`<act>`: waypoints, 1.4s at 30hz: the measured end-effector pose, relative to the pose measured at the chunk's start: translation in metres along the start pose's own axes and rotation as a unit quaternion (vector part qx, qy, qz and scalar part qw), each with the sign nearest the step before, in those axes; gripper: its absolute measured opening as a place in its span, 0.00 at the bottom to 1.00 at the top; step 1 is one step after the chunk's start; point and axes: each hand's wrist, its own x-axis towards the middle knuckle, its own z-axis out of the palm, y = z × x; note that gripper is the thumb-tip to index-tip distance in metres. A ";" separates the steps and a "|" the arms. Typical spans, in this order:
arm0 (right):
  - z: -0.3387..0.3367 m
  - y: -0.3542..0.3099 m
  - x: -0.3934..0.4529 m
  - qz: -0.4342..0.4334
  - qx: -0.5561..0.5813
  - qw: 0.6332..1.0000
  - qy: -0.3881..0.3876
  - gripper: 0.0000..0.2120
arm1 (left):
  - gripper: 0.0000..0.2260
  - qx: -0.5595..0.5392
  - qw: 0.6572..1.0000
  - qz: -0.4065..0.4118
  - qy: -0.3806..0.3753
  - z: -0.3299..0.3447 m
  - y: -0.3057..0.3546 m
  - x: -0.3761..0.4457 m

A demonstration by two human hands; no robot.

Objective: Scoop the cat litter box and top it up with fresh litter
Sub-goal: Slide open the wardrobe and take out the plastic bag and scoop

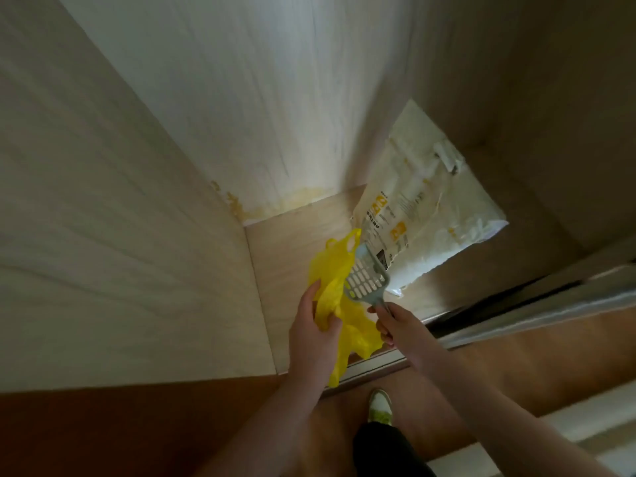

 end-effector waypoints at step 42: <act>0.180 0.073 -0.303 -0.142 0.206 0.899 0.359 0.16 | 0.16 0.050 0.872 0.260 -0.411 -0.208 -0.006 -0.156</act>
